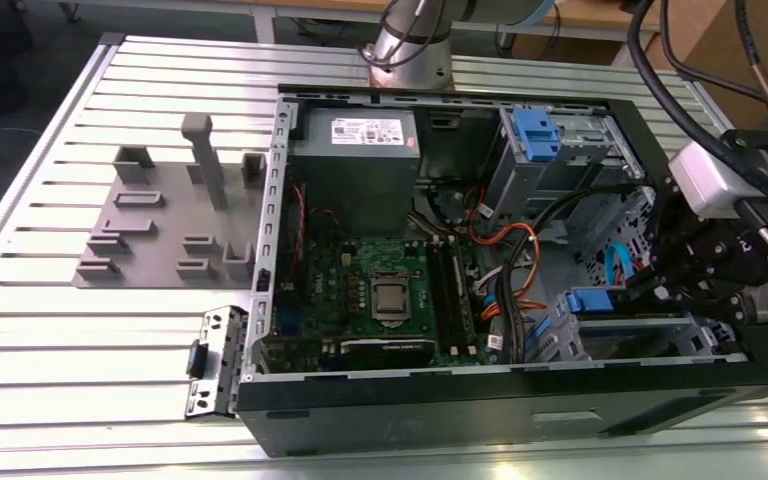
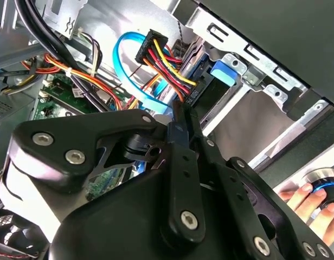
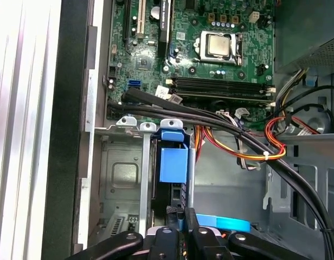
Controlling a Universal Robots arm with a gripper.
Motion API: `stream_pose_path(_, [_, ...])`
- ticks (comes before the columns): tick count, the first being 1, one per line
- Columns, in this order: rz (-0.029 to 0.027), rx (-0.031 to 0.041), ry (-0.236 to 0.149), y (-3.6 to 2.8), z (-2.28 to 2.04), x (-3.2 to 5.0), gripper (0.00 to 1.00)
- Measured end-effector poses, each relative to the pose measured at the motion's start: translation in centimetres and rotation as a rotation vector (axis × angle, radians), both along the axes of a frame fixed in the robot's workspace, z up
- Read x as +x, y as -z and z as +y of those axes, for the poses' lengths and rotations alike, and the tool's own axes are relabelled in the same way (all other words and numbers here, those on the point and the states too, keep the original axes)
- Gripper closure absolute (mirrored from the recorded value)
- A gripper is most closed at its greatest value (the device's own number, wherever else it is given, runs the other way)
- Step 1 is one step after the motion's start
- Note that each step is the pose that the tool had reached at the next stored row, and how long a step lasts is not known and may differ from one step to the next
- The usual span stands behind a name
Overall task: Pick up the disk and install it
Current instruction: 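Insert the second disk wire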
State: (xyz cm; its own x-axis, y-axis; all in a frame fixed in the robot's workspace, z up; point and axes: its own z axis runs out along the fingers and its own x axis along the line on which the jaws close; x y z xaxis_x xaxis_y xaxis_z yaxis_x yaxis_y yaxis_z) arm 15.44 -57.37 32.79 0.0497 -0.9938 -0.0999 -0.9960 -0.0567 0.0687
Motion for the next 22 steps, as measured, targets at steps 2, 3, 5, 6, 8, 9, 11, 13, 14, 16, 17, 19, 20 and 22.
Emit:
stream_pose_path(2, [0.0000,0.0001,0.000,0.01,0.00,0.00,0.84])
stream_pose_path(3, [0.0000,0.0000,0.000,0.01,0.00,0.00,0.84])
stream_pose_path(5, [0.0000,-0.0001,0.000,0.01,0.00,0.00,0.84])
stream_pose_path(6, [-0.0002,0.0003,0.000,0.02,0.00,0.01,0.83])
stream_pose_path(8, [0.0000,0.0002,0.000,0.03,0.00,0.01,0.77])
stream_pose_path(9, [0.0000,-0.0001,0.000,0.02,0.00,0.01,0.77])
stream_pose_path(11, [-0.0001,-0.0007,0.000,-0.18,0.00,0.00,0.77])
stream_pose_path(13, [0.0000,-0.0005,0.000,-0.87,0.00,0.00,0.77])
stream_pose_path(14, [-0.0001,-0.0005,0.000,-1.11,0.00,0.00,0.77])
stream_pose_path(16, [-0.0001,-0.0002,0.000,-1.23,0.00,0.00,0.77])
stream_pose_path(17, [0.0000,-0.0002,0.000,-1.24,0.00,0.00,0.77])
stream_pose_path(19, [0.0000,-0.0005,0.000,-1.24,0.11,0.00,0.78])
stream_pose_path(20, [0.0000,-0.0004,0.000,-1.22,0.14,0.00,0.84])
stream_pose_path(22, [0.0004,0.0000,0.000,-1.17,0.16,0.00,0.90])
